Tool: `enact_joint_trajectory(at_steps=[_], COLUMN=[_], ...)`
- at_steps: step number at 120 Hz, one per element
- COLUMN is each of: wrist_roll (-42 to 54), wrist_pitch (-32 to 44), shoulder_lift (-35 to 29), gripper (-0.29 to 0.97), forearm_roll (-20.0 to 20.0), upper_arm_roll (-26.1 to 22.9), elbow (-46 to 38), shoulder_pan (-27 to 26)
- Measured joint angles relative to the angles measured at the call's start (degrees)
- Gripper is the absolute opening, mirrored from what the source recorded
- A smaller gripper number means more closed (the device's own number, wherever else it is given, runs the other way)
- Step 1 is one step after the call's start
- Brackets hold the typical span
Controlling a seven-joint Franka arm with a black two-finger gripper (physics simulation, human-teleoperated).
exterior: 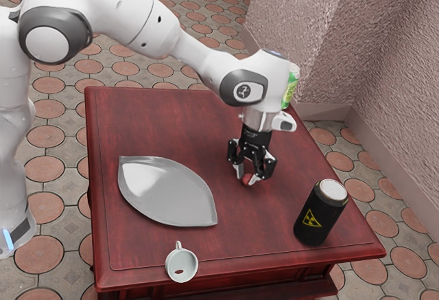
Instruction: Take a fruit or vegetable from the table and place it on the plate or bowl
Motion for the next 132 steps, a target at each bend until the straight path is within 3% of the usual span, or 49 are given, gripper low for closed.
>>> enact_joint_trajectory(at_steps=[20,34,48,63,92,113,132], wrist_roll=[-1.4,-4.3,-9.1,-14.9,-23.4,-27.5,-29.4], wrist_pitch=[0.0,-0.2,-1.3,-3.4,-6.1,-6.8,-6.8], shoulder_lift=[-4.3,-16.9,-30.3,-39.9,-41.7,-39.7,-39.5], gripper=[0.15,0.16,0.16,0.16,0.16,0.16,0.50], forearm_roll=[0.4,1.9,3.9,4.8,3.9,2.2,-0.1], upper_arm_roll=[0.1,-0.3,-4.8,-9.1,-10.7,-10.8,-11.0], elbow=[-0.8,-9.4,-18.6,-26.6,-32.4,-32.9,-32.3], shoulder_pan=[-0.9,-3.4,-3.8,-0.9,4.8,5.6,7.2])
